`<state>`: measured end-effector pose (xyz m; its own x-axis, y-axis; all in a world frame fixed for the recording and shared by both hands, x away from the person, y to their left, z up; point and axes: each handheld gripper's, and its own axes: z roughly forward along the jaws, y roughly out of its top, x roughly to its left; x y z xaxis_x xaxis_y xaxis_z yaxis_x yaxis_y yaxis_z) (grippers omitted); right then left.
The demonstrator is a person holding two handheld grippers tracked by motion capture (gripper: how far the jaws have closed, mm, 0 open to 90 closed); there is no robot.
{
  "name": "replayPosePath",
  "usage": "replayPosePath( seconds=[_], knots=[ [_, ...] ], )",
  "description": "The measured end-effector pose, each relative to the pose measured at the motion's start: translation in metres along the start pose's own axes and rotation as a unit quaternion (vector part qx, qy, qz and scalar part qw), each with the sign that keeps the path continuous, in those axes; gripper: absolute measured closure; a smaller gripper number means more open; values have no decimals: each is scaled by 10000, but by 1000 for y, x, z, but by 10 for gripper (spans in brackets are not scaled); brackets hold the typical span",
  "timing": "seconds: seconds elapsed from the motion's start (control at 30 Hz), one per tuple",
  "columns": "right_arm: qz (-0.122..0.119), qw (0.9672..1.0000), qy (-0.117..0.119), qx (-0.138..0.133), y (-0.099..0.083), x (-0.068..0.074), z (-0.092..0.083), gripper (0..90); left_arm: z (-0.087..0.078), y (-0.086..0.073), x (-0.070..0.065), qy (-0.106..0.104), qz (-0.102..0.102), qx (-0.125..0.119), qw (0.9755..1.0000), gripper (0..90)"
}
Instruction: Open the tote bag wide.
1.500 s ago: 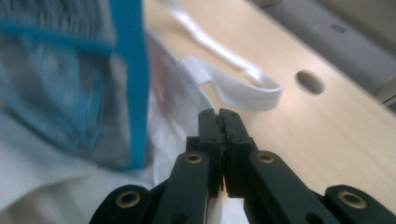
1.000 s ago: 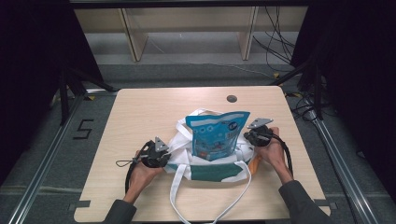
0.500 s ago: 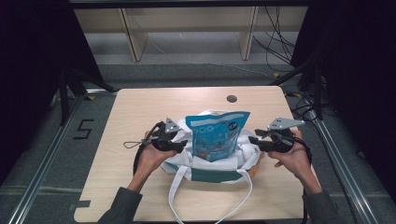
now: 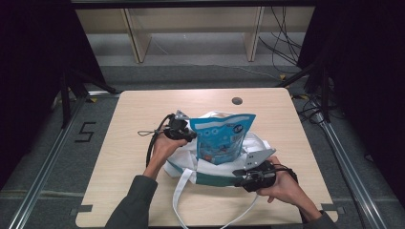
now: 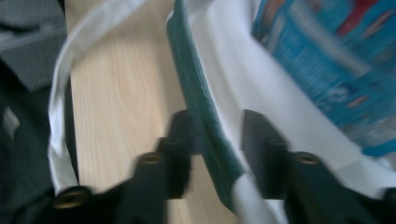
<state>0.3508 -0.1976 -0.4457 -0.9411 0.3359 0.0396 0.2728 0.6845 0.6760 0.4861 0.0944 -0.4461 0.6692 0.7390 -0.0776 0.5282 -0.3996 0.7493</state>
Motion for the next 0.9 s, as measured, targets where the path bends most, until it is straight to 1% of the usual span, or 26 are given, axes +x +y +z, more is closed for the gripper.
replayPosePath(
  seconds=[0.03, 0.07, 0.13, 0.17, 0.2, 0.23, 0.27, 0.3, 0.33, 0.37, 0.4, 0.43, 0.47, 0.5, 0.53, 0.57, 0.6, 0.63, 0.67, 0.7, 0.73, 0.77, 0.8, 0.83, 0.87, 0.9],
  knots=[
    [-235, 9996, 53, 149, -3, -1, 3, 814, 2, 1, 4, -30, -49, 1, 10000, 737],
    [-249, 9994, 123, 184, -4, 0, 4, 846, 5, 3, 7, -34, -124, 0, 9999, 747],
    [-335, 9987, 304, 231, -6, 3, 5, 854, 10, 6, 12, 66, -181, 71, 9998, 760],
    [-402, 9979, 384, 321, -7, 6, 6, 856, 12, 8, 15, 86, -204, 96, 9997, 767],
    [-464, 9975, 399, 342, -8, 7, 7, 857, 16, 10, 20, 200, -220, 130, 9995, 777],
    [-428, 9973, 395, 442, -10, 8, 7, 857, 20, 10, 23, 259, -308, 132, 9991, 788],
    [-430, 9971, 418, 475, -12, 8, 9, 857, 26, 7, 29, 192, -484, 185, 9985, 788],
    [-505, 9965, 459, 485, -14, 5, 13, 859, 33, 2, 33, 185, -625, 211, 9976, 787],
    [-488, 9962, 466, 553, -16, 4, 16, 859, 42, -3, 36, 156, -648, 334, 9972, 785],
    [-376, 9962, 421, 665, -20, 4, 19, 859, 50, -8, 36, 155, -653, 440, 9968, 784],
    [-475, 9956, 423, 692, -22, 2, 23, 858, 61, -17, 36, 172, -747, 437, 9961, 780],
    [-329, 9951, 404, 838, -27, 3, 29, 856, 64, -20, 36, 169, -808, 389, 9958, 772],
    [-312, 9950, 434, 847, -28, 3, 31, 856, 64, -20, 36, 151, -876, 331, 9955, 771],
    [-326, 9950, 367, 869, -27, 4, 31, 856, 62, -19, 36, 135, -843, 349, 9957, 771],
    [-324, 9950, 351, 877, -26, 5, 30, 855, 58, -17, 37, 140, -841, 326, 9958, 770],
    [-289, 9951, 344, 880, -26, 5, 30, 844, 55, -16, 37, 141, -877, 263, 9957, 761],
    [-248, 9953, 358, 862, -26, 4, 30, 815, 52, -15, 36, 192, -941, 99, 9953, 749],
    [-82, 9958, 391, 821, -24, 4, 28, 755, 48, -13, 36, 223, -866, 66, 9960, 722],
    [-9, 9963, 395, 766, -22, 4, 25, 688, 41, -11, 36, 234, -777, -24, 9967, 693],
    [-82, 9971, 337, 684, -18, 4, 19, 649, 36, -9, 37, 196, -779, -110, 9967, 650],
    [-69, 9978, 316, 574, -15, 4, 13, 616, 27, -5, 37, 79, -945, -311, 9950, 617],
    [-64, 9992, 296, 257, -10, 3, 3, 579, 21, -4, 37, 44, -995, -447, 9940, 592],
    [55, 9996, 254, 94, -8, 3, -5, 573, 13, -2, 37, 26, -985, -571, 9935, 585],
    [100, 9997, 206, -123, -5, 1, -15, 568, 5, 0, 35, -13, -1017, -678, 9925, 566],
    [144, 9995, 97, -274, -2, -2, -26, 566, -5, 0, 34, -24, -892, -678, 9937, 550],
    [183, 9982, -166, -541, 0, -8, -37, 565, -10, 0, 34, -32, -850, -682, 9940, 544]
  ],
)
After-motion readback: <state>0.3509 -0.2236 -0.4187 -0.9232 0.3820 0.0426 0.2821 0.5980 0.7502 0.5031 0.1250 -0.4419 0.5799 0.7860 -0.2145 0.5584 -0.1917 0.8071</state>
